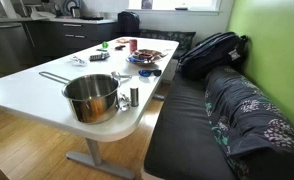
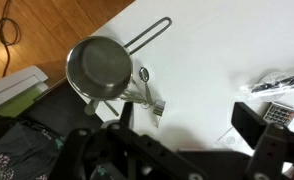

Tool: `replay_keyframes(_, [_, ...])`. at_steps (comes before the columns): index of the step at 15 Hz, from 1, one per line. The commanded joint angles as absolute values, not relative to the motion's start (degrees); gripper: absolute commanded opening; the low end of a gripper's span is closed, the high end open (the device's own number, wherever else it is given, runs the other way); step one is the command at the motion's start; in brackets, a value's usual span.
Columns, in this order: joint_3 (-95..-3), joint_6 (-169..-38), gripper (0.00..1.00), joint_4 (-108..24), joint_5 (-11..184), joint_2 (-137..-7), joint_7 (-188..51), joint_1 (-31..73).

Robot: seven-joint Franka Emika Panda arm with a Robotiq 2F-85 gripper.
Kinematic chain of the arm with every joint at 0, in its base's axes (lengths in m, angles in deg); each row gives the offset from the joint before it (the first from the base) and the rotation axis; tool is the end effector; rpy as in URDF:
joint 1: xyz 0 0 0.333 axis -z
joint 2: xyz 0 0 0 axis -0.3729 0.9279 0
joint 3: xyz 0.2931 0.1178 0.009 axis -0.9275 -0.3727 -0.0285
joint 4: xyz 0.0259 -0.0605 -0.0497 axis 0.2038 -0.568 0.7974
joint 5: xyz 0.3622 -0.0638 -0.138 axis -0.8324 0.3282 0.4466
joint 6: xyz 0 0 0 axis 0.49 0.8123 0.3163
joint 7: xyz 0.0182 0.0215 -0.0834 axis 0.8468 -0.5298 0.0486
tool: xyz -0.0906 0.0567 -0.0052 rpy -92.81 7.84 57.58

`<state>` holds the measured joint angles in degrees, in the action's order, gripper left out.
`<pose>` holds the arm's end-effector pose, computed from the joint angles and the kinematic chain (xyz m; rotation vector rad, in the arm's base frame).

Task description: Move the wooden plate to the left

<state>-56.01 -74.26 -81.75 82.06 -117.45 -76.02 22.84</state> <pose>0.4030 0.0201 0.5387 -3.1202 0.2990 -0.0582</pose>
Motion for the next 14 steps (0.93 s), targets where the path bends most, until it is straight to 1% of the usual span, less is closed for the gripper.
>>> replay_keyframes(1, [-56.04,-74.17,1.0,-81.66,82.04,-117.42,-75.99,22.9])
replay_keyframes(6, [-56.04,-74.17,1.0,-81.65,82.04,-117.42,-75.99,22.9])
replay_keyframes(7, [-56.35,-76.11,1.0,-80.9,80.26,-115.73,-79.71,23.39])
replay_keyframes(9, [-56.07,-82.13,1.0,-79.54,76.26,-111.38,-83.91,23.58])
replay_keyframes(10, [-56.24,-87.79,1.0,-78.13,74.57,-106.54,-85.36,23.55])
replay_keyframes(14, [-57.63,-107.5,1.0,-74.86,72.91,-94.28,-94.61,23.74])
